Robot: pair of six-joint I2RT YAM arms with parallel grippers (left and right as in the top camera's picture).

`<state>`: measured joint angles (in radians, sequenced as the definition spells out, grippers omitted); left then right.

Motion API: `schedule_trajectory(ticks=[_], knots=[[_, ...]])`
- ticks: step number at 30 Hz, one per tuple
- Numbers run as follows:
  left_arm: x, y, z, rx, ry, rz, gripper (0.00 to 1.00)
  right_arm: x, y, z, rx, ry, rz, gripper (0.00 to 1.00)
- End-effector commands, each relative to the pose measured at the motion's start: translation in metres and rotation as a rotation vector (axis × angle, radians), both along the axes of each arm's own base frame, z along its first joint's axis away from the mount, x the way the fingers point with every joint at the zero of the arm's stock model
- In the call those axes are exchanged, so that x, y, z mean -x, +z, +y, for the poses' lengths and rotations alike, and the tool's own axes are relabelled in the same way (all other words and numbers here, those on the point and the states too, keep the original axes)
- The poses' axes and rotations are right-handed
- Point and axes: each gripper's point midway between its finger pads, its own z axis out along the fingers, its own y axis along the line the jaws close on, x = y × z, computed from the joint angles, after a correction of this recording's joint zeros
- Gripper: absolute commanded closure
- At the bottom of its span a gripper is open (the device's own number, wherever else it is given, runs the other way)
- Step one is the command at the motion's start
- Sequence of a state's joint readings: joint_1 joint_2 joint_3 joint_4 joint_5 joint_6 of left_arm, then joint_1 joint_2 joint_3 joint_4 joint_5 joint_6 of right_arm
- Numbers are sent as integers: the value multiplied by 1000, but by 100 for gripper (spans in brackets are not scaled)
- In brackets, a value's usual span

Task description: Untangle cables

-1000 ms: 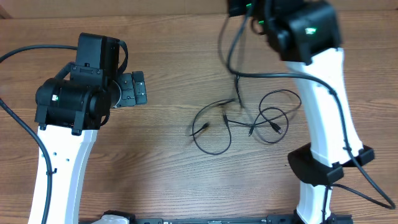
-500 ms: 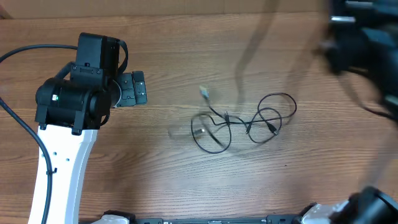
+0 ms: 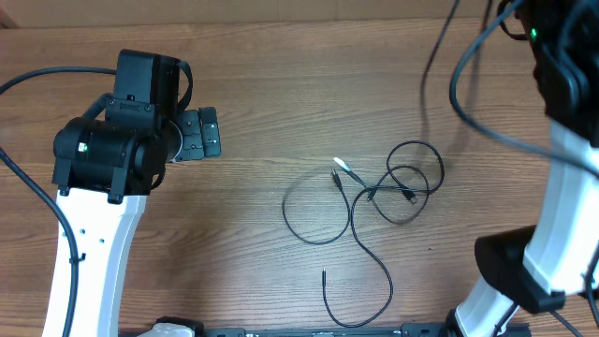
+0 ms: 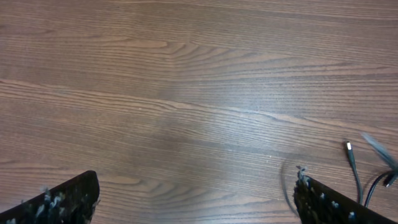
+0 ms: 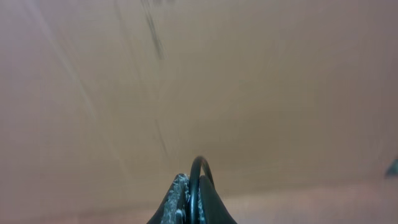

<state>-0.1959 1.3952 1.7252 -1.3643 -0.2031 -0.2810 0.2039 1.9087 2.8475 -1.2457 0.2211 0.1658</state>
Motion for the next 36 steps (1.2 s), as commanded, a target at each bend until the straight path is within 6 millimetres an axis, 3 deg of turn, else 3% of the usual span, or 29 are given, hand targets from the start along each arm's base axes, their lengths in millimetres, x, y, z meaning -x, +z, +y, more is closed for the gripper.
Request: schedule_trajectory(ticks=[1,4,6,11,14,18,23,28,32,36], knots=[[2,13,1,-6,-11,-39,0,13,9,5,-69,52,-13,96],[3,13,1,-6,-11,-38,0,-1,-8,-7,-41,-24,29,96],[4,12,1,-7,-11,-31,0,-6,-9,-17,-25,-56,25,96],[7,10,2,-23,-29,-16,0,-14,17,-57,5,-98,-81,96],[7,10,2,-21,-29,-16,0,-13,31,-70,13,-98,-130,96],[6,11,2,-20,-30,-18,1,10,38,-54,-40,8,-127,96],[4,12,1,-18,-29,-28,1,68,20,2,-212,256,29,96],[3,13,1,-17,-30,-33,0,124,36,44,-233,396,17,96],[4,11,-2,-4,-39,-26,0,151,53,36,-213,350,-47,96],[4,11,-2,0,-41,-26,0,149,47,12,-176,214,-38,96]])
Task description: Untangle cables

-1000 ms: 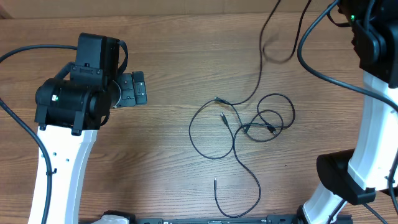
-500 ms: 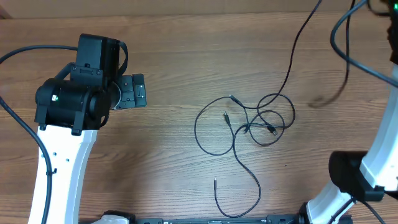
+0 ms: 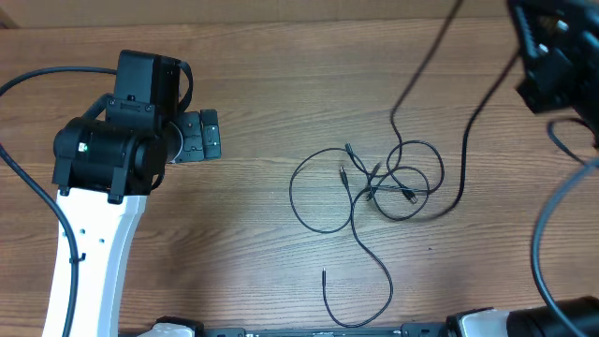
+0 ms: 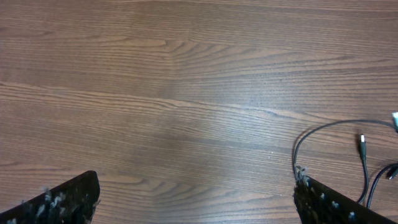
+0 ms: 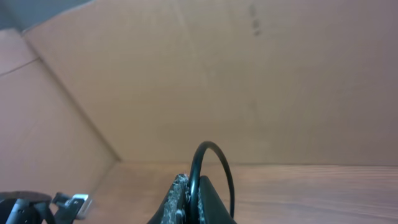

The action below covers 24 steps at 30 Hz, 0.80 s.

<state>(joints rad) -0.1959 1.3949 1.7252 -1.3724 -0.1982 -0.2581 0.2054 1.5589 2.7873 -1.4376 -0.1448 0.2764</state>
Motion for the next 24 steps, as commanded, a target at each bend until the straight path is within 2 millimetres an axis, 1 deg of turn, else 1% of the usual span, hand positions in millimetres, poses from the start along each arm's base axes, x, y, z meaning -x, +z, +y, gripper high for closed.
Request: schedule_trajectory(ticks=[1,3,4,6,8,14,21,24], knots=[[2,13,-2,10,-20,-37,0,-17,-15,-18,30,-126,54,96],[2,13,-2,10,-20,-37,0,-15,-31,-11,20,-85,124,96],[2,13,-2,10,-20,-37,0,-10,-41,-3,7,-39,177,96],[2,13,-2,10,-19,-37,0,0,-55,9,3,36,246,96],[2,13,-2,10,-19,-38,0,11,-65,21,-1,98,296,96],[2,12,-2,11,-20,-36,0,49,-61,65,-16,282,305,96],[4,12,-2,11,-22,-29,0,68,-59,85,-63,354,338,96],[5,11,-2,10,-22,-22,0,81,-59,100,-89,420,367,96]])
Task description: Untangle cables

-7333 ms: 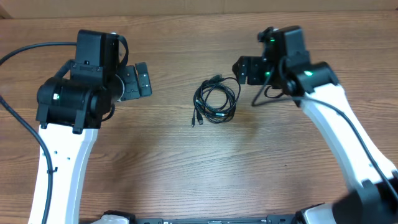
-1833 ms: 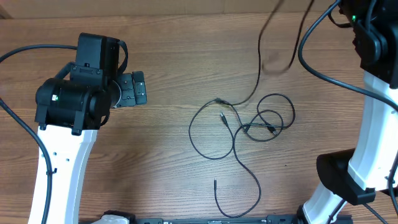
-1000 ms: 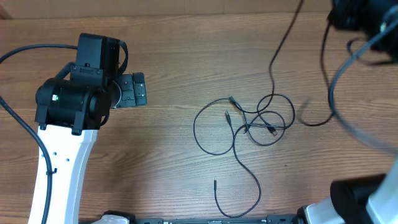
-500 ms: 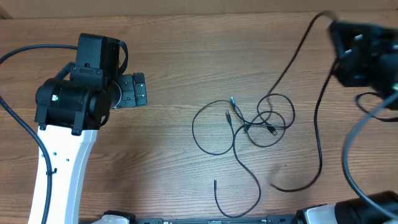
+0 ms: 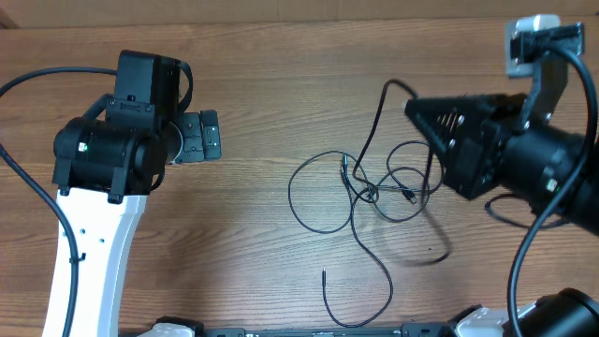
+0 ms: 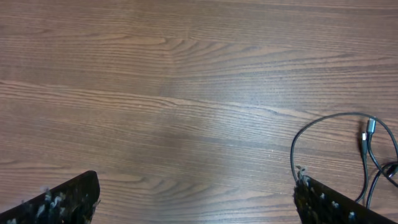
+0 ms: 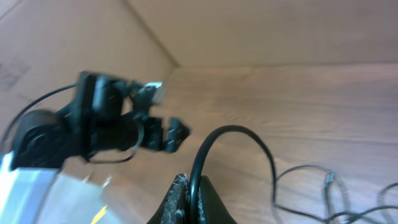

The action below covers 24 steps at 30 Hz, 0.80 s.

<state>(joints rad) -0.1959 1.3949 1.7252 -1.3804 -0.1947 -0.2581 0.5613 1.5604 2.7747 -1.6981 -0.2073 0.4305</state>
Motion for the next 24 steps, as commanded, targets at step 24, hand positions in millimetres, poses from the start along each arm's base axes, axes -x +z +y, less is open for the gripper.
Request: schedule_trajectory(ticks=[24], knots=[[4,12,-2,9,-19,-30,0,-80,176,-128,390,-911,-865,96]])
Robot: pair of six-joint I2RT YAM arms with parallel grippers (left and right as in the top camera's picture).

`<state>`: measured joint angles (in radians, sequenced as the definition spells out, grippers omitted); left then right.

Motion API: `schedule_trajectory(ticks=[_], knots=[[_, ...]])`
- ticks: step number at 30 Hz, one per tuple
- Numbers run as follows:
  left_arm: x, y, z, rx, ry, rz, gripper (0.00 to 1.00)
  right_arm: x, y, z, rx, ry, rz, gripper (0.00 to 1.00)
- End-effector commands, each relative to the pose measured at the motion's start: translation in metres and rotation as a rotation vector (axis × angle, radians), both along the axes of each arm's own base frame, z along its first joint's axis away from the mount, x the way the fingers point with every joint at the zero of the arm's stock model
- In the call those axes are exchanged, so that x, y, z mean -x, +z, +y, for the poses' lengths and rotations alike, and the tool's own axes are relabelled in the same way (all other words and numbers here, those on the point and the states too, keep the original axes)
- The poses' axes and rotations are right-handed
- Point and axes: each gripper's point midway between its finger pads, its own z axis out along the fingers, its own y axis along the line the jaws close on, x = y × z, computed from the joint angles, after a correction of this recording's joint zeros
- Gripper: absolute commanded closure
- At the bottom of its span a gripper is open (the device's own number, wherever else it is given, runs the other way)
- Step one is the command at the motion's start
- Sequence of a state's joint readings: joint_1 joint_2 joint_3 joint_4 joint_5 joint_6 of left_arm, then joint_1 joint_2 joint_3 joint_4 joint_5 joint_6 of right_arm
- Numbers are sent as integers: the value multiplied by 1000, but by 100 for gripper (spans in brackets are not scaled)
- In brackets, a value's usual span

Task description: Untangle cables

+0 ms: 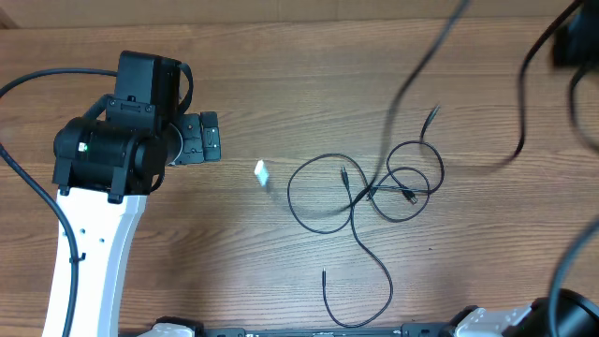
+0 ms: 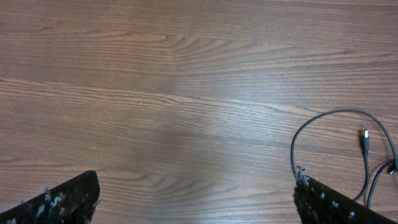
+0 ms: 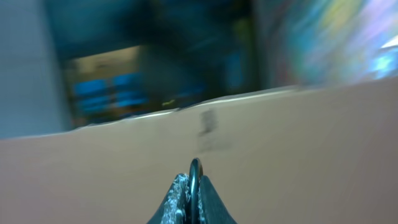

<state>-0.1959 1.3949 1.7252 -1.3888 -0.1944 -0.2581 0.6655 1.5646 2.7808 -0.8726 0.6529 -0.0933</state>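
Thin black cables point(image 1: 374, 192) lie tangled in loops at the table's middle, one long tail point(image 1: 360, 290) curling toward the front edge. My right gripper point(image 3: 195, 182) is shut on a black cable point(image 3: 195, 167) and faces a cardboard wall. In the overhead view that arm point(image 1: 576, 37) is a blur at the top right, with a blurred strand point(image 1: 421, 65) running down toward the tangle and a plug end point(image 1: 430, 116). A small white connector point(image 1: 262, 173) shows left of the loops. My left gripper point(image 1: 208, 136) stands open, well left of the tangle; a cable loop point(image 2: 323, 127) and plug point(image 2: 365, 140) show at its right.
The table point(image 1: 281, 75) is brown wood. A cardboard wall point(image 3: 280, 143) stands behind it. My left arm's white link point(image 1: 89, 253) and its black supply cable point(image 1: 28, 187) take up the left side.
My right arm was low over the right side of the tangle; now it is a blur at the top right corner. The white connector now shows left of the loops. My left arm is unmoved.
My right gripper was shut on a black cable throughout. First the arm stood at the right edge, with the white connector in the tangle. Then it was high at the top right, then low over the table, now high again. The loops shifted slightly.
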Motion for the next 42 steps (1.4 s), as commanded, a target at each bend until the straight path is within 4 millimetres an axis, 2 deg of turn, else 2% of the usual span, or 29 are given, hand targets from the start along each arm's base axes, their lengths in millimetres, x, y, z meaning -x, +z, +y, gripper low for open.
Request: schedule_trajectory(ticks=[1,6,11,13,18,22,24,27,31,34,39,42], knots=[[2,13,-2,10,-19,-38,0,-38,-7,-28,206,-299,50,96],[2,12,-2,9,-20,-37,1,-101,-25,-54,272,-345,85,96],[5,11,0,-2,-19,-23,0,-161,-60,-95,325,-353,165,96],[6,11,0,-2,-19,-21,0,-180,-77,-122,338,-389,208,96],[5,11,0,-1,-19,-24,1,-212,-122,-198,337,-446,299,96],[7,10,0,0,-20,-14,0,-229,-165,-257,304,-419,361,96],[11,7,1,-4,-21,4,1,-237,-197,-301,242,-430,403,96],[19,3,3,-26,-38,44,0,-245,-240,-347,208,-444,480,96],[25,0,4,-34,-45,75,0,-248,-289,-395,161,-489,575,96],[25,0,4,-30,-41,73,1,-252,-329,-423,127,-489,638,96],[26,-1,4,-30,-40,77,1,-262,-385,-445,83,-471,725,96],[28,-1,4,-31,-39,84,0,-269,-439,-456,41,-453,817,96]])
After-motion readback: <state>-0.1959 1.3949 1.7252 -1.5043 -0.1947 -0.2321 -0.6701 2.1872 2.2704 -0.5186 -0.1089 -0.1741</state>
